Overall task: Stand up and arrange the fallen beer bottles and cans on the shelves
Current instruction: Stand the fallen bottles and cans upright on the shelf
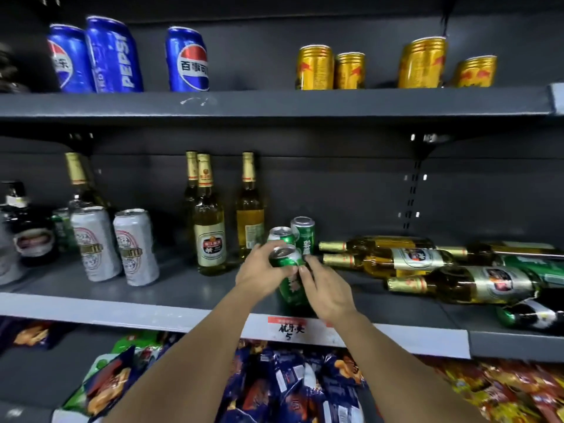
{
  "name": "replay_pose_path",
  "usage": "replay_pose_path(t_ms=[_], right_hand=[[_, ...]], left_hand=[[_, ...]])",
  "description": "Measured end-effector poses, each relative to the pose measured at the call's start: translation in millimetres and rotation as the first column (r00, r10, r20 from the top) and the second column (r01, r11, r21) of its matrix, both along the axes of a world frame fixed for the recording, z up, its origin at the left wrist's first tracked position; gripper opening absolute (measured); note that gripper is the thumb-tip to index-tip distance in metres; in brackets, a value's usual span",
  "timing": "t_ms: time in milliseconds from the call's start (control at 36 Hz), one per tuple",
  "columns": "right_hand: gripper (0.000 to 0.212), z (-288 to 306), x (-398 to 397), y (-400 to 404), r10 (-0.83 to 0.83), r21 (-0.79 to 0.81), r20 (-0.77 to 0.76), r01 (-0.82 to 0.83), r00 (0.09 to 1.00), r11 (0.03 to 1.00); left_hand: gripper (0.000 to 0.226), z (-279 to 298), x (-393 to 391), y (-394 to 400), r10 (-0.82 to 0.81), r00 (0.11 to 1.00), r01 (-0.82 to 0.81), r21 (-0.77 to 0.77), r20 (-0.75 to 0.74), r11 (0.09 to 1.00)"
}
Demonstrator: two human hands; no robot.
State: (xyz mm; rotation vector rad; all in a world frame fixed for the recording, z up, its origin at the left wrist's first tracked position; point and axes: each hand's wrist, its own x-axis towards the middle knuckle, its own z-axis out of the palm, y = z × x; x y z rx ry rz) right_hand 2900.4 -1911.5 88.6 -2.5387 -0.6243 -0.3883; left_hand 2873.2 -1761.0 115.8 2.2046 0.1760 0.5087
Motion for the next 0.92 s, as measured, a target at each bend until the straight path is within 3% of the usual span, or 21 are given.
replay_pose_path(t_ms=[167, 278, 528, 583, 694, 806, 917], right_hand=[[0.047, -14, 2, 19, -0.015, -0.053, 0.021, 0.017, 1.000, 0.998], [0.052, -19, 10, 8, -0.076, -0.133, 0.033, 0.080, 0.997, 0.988], [0.047, -12, 16, -23, -0.183, -0.148, 0.096, 0.196, 0.978, 0.969], [0.042, -10, 17, -35, -0.216, -0.152, 0.123, 0.234, 0.969, 0.960], [0.038, -4, 20, -68, -0.291, -0.162, 0.169, 0.318, 0.942, 0.934], [0.044, 2, 27, -110, -0.377, -0.162, 0.198, 0.410, 0.905, 0.898], [0.054, 11, 36, -157, -0.422, -0.191, 0.219, 0.463, 0.880, 0.866]], left_hand=[[0.048, 0, -8, 39, 0.185, 0.983, -0.183, 0.104, -0.011, 0.978], [0.059, 0, -8, 49, 0.274, 0.961, -0.275, 0.124, 0.026, 0.953], [0.061, -10, 1, 49, 0.326, 0.945, -0.326, 0.093, 0.024, 0.941], [0.064, -15, 4, 44, 0.359, 0.926, -0.373, 0.135, 0.114, 0.918], [0.064, -21, 10, 15, 0.374, 0.810, -0.509, 0.225, 0.451, 0.831], [0.051, -16, 25, -41, 0.165, 0.841, -0.362, 0.310, 0.516, 0.879], [0.039, -21, 44, -105, -0.036, 0.946, -0.100, 0.397, 0.321, 0.912]])
